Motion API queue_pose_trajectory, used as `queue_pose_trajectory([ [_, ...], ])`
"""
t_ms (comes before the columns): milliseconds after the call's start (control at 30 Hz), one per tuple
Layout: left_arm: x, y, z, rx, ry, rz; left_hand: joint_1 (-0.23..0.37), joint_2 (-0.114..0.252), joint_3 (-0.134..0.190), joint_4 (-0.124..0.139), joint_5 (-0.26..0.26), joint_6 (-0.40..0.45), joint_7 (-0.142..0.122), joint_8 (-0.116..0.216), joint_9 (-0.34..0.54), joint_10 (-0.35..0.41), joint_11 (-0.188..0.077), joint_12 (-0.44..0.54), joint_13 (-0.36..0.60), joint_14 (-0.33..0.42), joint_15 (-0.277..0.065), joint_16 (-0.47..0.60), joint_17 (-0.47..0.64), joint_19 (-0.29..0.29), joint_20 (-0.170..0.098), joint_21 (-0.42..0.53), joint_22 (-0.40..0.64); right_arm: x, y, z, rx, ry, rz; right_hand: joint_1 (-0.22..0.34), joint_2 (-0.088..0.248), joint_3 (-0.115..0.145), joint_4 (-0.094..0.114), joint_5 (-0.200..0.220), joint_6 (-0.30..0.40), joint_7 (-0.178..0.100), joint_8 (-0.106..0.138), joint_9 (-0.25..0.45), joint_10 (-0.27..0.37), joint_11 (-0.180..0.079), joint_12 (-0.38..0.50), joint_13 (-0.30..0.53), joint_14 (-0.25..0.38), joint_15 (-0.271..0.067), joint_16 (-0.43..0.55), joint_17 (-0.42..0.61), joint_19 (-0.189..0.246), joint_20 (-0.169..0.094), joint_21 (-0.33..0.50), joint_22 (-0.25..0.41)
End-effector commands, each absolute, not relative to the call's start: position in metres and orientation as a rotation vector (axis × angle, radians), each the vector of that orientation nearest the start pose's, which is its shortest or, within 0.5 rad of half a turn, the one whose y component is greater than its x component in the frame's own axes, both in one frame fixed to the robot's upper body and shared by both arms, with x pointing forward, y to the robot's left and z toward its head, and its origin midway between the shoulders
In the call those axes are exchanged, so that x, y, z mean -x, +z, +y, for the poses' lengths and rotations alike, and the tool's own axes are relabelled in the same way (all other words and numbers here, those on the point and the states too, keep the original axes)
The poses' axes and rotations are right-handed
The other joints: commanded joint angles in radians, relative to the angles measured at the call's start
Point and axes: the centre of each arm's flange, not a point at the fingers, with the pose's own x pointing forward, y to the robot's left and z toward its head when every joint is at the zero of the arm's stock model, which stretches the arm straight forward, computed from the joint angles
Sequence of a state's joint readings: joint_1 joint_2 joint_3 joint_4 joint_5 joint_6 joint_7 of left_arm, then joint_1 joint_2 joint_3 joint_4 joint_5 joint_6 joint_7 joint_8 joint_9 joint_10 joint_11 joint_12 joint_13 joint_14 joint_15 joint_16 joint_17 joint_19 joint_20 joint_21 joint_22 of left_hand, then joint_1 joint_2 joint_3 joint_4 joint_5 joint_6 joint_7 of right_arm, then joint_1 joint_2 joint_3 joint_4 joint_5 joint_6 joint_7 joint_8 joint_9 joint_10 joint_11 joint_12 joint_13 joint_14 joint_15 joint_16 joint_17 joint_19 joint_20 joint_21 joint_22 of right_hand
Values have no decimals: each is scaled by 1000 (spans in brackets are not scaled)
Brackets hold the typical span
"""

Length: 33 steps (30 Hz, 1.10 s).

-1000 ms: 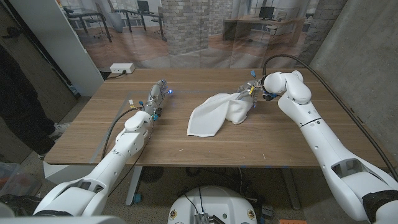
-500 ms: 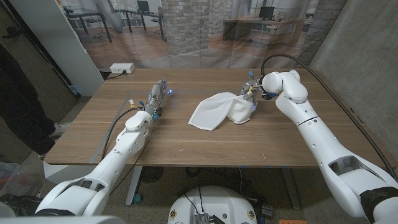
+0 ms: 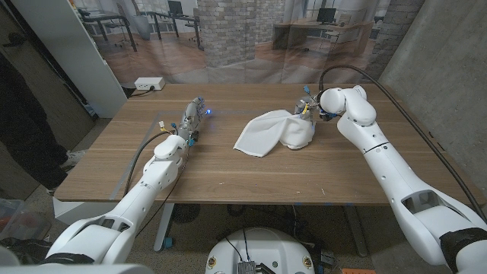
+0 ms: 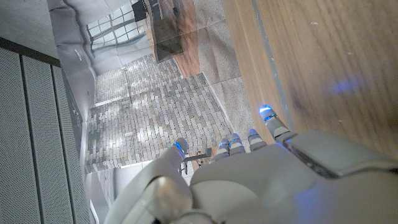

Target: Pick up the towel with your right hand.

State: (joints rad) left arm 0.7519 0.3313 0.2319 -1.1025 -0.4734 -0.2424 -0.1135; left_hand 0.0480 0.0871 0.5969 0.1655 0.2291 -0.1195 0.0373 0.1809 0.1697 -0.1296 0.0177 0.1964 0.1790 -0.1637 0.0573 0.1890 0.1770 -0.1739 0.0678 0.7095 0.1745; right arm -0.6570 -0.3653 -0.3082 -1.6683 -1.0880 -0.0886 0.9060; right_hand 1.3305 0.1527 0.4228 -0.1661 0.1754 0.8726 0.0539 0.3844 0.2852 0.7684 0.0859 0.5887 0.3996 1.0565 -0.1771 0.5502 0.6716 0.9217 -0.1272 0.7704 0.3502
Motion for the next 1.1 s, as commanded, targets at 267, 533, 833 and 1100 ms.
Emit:
queue_pose_trajectory([
  [267,-692,-21,289,41,-166,-550,-11,66,2,-3,0,-4,-2,0,3,-5,4,0,1,-5,1,0,2,-27,3,-4,4,-613,99,-196,1654,168,-300,29,-1,-16,5,6,19,-2,7,19,18,12,27,22,15,-52,-12,17,-21,-89,40,19],
  [533,-692,-21,290,42,-166,-551,-10,66,2,-3,0,-4,-2,0,3,-5,5,0,1,-5,2,0,2,-27,3,-5,4,-606,105,-199,1628,121,-364,37,-1,-27,10,7,25,-7,7,32,14,8,37,37,17,-51,-20,28,-40,-88,66,31],
  [833,-690,-21,292,42,-167,-556,-10,67,3,-3,0,-4,-1,0,3,-5,3,0,1,-6,2,0,2,-26,3,-8,4,-595,110,-201,1612,79,-399,42,-2,-37,14,8,28,-9,4,43,12,4,46,51,14,-50,-31,39,-57,-87,92,42],
  [1100,-686,-22,296,43,-168,-559,-10,67,3,-3,-1,-6,-1,-1,3,-5,2,0,1,-7,1,-1,2,-25,3,-9,4,-585,113,-201,1604,40,-436,47,-4,-44,15,10,31,-11,0,48,4,4,49,60,5,-50,-45,43,-66,-87,114,48],
])
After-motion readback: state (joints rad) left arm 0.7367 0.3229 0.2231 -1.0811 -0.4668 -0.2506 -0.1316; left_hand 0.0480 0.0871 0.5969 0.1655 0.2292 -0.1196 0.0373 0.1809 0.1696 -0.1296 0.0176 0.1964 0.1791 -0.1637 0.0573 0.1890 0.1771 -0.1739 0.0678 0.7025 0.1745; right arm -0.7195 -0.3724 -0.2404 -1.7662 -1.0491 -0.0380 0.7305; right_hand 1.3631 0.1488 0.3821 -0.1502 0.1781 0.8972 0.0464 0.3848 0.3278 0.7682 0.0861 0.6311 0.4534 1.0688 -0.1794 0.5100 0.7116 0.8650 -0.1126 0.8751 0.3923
